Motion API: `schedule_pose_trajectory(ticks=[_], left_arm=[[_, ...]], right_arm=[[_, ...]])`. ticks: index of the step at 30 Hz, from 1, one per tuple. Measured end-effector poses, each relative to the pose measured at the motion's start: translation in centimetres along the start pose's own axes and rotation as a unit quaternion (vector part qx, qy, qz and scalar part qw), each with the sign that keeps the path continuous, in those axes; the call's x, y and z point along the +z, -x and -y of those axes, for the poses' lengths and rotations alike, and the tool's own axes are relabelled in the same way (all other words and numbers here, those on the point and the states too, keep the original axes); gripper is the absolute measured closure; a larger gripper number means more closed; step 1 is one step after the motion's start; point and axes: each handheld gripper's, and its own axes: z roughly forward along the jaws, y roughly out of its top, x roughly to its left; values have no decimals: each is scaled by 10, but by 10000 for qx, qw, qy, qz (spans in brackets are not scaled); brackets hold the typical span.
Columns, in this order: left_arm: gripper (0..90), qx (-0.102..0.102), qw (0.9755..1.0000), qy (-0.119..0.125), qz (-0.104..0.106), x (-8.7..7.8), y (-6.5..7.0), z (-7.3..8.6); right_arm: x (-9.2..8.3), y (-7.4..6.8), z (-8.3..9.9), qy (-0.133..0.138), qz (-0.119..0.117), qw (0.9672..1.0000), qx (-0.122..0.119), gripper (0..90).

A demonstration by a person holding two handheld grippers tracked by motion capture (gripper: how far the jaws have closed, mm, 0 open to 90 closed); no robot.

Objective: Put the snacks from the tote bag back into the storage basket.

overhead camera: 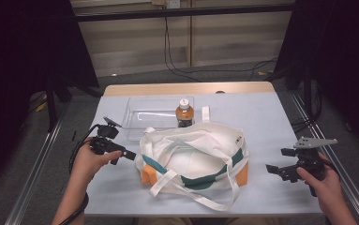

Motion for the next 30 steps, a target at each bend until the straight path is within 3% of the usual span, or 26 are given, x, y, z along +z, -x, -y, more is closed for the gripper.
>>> schedule_pose_trajectory(ticks=[2, 5, 18, 25, 30], left_arm=[[117, 51, 9999, -73, -51, 1, 0, 1], [117, 8, 10000, 39, -13, 3, 0, 3], [117, -44, 9999, 128, -95, 13, -4, 17], [117, -71, 9998, 184, 56, 19, -4, 20], [116, -124, 9997, 209, 25, 20, -6, 23]], right_arm=[[0, 0, 0, -14, 3, 10000, 30, 35], [0, 0, 0, 1, 16, 10000, 11, 35], [1, 1, 1, 7, 25, 10000, -12, 35], [2, -1, 1, -9, 8, 10000, -27, 35], [2, 0, 1, -48, 32, 10000, -23, 35]])
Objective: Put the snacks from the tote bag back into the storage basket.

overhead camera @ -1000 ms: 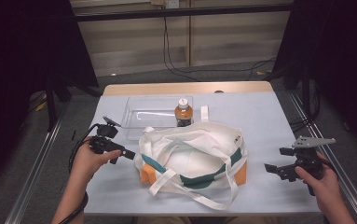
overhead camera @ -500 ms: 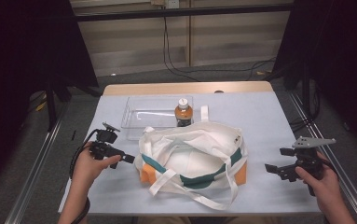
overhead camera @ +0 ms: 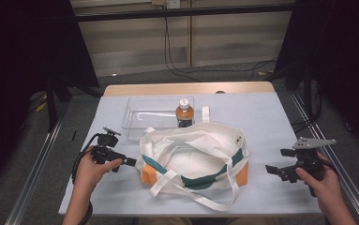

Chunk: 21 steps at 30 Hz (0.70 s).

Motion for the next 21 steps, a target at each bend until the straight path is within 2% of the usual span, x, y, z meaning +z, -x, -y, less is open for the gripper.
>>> schedule_pose_trajectory(ticks=[4, 8, 15, 21], left_arm=[[116, 32, 10000, 66, -66, -3, 0, 2], [114, 39, 9999, 96, -44, -6, 1, 5], [112, 55, 9997, 132, -188, -9, -1, 11], [109, -67, 9993, 324, -184, -9, -7, 19]], right_arm=[[1, 0, -1, -23, -13, 10000, -28, 35], [3, -1, -1, -47, -24, 10000, -78, 36], [4, -2, -2, -86, -33, 9999, -117, 35], [5, -3, -3, -84, -22, 9999, -128, 35]])
